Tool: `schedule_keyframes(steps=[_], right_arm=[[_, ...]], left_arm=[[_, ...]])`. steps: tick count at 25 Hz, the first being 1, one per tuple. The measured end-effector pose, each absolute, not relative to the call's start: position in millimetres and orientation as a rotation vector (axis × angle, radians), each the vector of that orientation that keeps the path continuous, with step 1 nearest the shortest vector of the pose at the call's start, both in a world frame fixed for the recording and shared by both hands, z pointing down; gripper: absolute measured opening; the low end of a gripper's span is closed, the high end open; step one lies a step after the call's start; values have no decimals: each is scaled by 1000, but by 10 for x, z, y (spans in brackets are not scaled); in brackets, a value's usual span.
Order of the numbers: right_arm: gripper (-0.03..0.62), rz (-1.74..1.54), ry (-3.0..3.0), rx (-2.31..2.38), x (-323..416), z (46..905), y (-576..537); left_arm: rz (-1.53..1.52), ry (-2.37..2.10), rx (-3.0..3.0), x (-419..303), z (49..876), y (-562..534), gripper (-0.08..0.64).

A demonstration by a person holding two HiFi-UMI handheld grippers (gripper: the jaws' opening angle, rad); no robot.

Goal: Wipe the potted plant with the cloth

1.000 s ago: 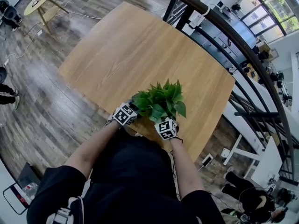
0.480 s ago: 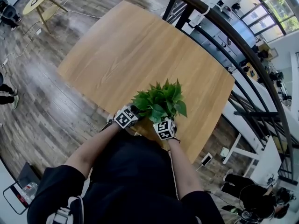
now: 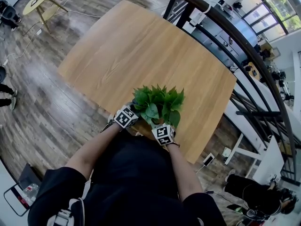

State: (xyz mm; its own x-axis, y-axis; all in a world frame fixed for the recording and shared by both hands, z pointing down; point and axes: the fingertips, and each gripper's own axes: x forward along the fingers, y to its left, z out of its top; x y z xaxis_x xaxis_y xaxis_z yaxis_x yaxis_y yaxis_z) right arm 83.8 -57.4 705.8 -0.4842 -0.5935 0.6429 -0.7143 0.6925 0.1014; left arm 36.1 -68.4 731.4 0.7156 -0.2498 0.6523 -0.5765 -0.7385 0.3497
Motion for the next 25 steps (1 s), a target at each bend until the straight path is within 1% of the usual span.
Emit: schedule_keyframes(steps=[3, 6, 8, 12, 15, 20, 23, 25], right_arm=[[305, 227, -2256, 936, 713, 7082, -456], [305, 126, -2260, 788, 523, 7102, -306], [305, 117, -2258, 755, 493, 7148, -234], [305, 277, -2233, 936, 803, 7154, -374], [305, 264, -2182, 1057, 1071, 7122, -579], [305, 204, -2186, 1056, 1052, 6980, -837], [305, 254, -2178, 1064, 1110, 7111, -891], [305, 278, -2179, 1074, 1094, 7122, -896]], left_arm=[[788, -629, 2390, 392, 7319, -705, 145], [783, -596, 2411, 488, 7311, -663, 145], [783, -601, 2427, 518, 7308, -665, 146], [780, -639, 2410, 420, 7323, -705, 146], [751, -649, 2412, 368, 7277, -769, 146], [809, -699, 2434, 316, 7327, -937, 146], [869, -668, 2484, 384, 7295, -965, 146], [855, -676, 2467, 395, 7288, -974, 145]])
